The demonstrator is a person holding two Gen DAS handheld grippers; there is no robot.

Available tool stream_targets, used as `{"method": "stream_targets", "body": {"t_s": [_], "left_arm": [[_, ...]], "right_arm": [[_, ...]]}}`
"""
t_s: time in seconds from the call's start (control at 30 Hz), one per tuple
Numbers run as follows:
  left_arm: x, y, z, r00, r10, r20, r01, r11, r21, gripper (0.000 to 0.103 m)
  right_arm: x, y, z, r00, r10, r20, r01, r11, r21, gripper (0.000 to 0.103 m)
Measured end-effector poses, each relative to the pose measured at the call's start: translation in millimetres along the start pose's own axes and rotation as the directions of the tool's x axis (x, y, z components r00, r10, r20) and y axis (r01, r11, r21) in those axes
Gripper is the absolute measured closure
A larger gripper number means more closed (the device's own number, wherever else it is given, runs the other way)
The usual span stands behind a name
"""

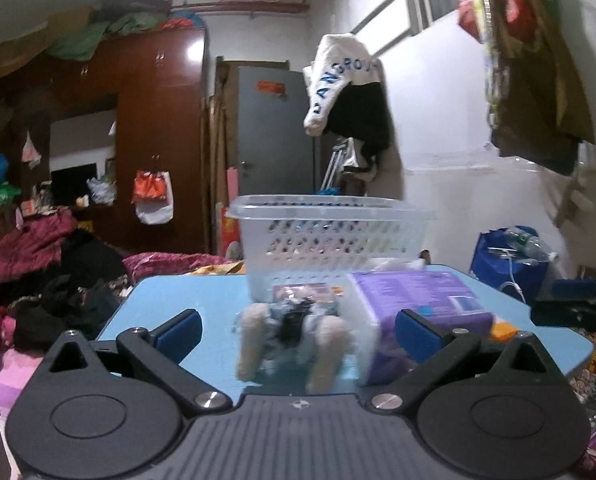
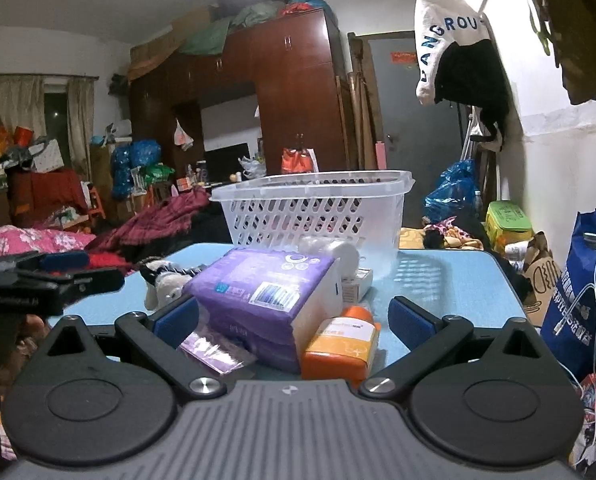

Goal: Organize objects
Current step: 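Grasp the orange bottle with the right gripper while the left gripper grasps the small purple box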

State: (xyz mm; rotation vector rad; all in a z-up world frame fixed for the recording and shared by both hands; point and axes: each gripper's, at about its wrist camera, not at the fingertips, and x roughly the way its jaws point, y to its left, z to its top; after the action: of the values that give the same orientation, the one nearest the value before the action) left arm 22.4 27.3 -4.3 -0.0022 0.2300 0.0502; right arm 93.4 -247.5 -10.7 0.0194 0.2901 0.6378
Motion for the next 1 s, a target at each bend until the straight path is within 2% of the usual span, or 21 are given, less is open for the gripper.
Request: {"method": "stream_targets", "body": {"t_s": [0.27,0.4,0.5,0.63,0.77,1.0], "left_arm": [[11,15,-7,0.999,-0.022,-0.030,0.021,0.999,-0.042,0.003],[1,-4,-15,0.995,-0.096,-0.029,0.096,0.995,-0.004,0.004],[-2,-33,-19,0.979,-0.197,-0.055,0.199,0.979,0.042,0.005],[4,-61,-31,0.966,-0.234,-0.113,0.244,0.966,0.082,0.005],[19,-70,-38,0.969,-0.187,-0.160,0.203,0.975,0.089,0.010],[28,-82,-40,0.975,-0.147,-0.167,0.167,0.980,0.113,0.011]], "right_arm": [[1,-14,-11,0.999,-0.036,-0.021,0.036,0.999,0.011,0.001],[2,-15,-15,0.999,-0.036,-0.024,0.036,0.999,0.020,0.010],[8,-18,-19,0.999,-0.029,-0.046,0.030,0.999,0.029,0.016],[11,-19,-23,0.998,-0.029,-0.058,0.031,0.999,0.037,0.022],[15,-14,-25,0.997,-0.050,-0.057,0.051,0.999,0.016,0.024],[23,-10,-30,0.996,-0.069,-0.061,0.069,0.998,0.002,0.027]]}}
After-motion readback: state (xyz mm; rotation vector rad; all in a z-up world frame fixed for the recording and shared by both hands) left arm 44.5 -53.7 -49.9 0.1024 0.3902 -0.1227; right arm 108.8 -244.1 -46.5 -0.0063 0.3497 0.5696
